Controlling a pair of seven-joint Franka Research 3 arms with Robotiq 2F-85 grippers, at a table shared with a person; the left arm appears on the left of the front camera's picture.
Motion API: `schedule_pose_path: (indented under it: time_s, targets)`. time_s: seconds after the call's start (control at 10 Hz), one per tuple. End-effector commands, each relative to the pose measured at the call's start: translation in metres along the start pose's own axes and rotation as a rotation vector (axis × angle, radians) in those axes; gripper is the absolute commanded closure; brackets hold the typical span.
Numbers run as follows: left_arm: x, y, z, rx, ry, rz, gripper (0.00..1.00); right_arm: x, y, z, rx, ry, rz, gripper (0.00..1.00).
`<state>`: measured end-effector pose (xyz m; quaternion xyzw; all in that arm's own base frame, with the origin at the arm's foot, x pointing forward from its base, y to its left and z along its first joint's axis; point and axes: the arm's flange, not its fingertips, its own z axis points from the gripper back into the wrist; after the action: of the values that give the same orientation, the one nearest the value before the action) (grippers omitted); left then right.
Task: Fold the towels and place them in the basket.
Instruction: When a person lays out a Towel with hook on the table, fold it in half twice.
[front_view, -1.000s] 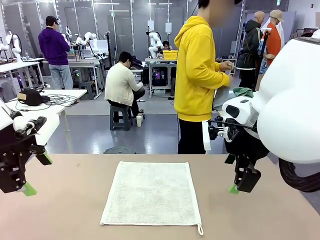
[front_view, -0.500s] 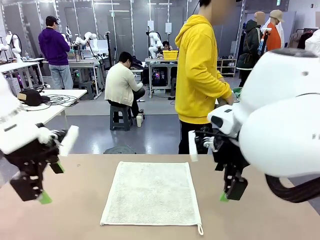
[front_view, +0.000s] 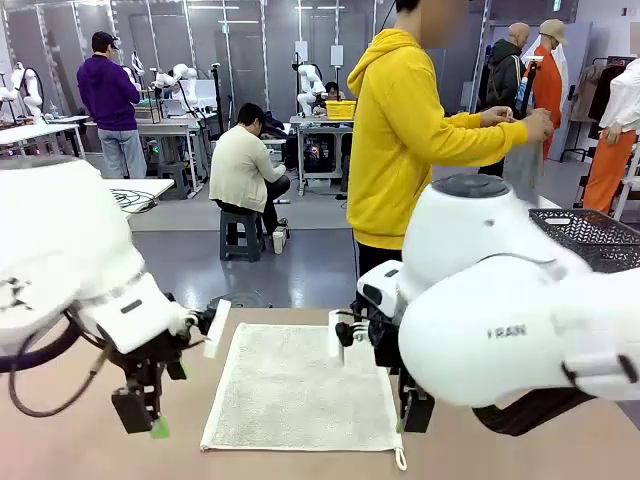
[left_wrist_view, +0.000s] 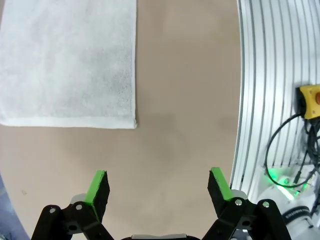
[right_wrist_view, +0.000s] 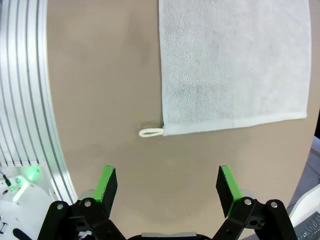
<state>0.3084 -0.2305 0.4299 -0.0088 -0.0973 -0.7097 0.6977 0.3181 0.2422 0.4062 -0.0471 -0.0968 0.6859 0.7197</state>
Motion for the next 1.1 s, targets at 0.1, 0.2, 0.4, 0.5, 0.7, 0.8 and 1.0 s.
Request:
schedule_pose_path:
  time_s: [0.1,0.2,0.4,0.5,0.7,0.8,1.0]
  targets:
    - [0.009,0.008,-0.036,0.016,0.021,0.0,0.0,0.012,-0.005,-0.036,-0.025,0.058,-0.009,0.0]
    - [0.012,0.008,-0.049,0.009,0.029,-0.004,0.0,0.011,-0.006,-0.046,-0.027,0.073,-0.021,0.0]
    - [0.016,0.013,-0.07,0.021,0.038,-0.013,0.0,0.009,-0.008,-0.065,-0.009,0.103,-0.039,0.0]
    - [0.013,0.015,-0.079,0.018,0.048,-0.005,0.0,0.008,-0.008,-0.072,-0.013,0.107,-0.049,0.0]
    - [0.014,0.024,-0.1,0.027,0.073,0.007,0.0,0.006,-0.013,-0.086,-0.002,0.102,-0.063,0.0]
    - [0.013,0.028,-0.107,0.031,0.068,0.029,0.0,0.004,-0.014,-0.09,-0.002,0.116,-0.074,0.0]
    - [0.006,0.033,-0.114,0.004,0.075,0.061,0.0,0.005,-0.013,-0.098,0.025,0.093,-0.058,0.0]
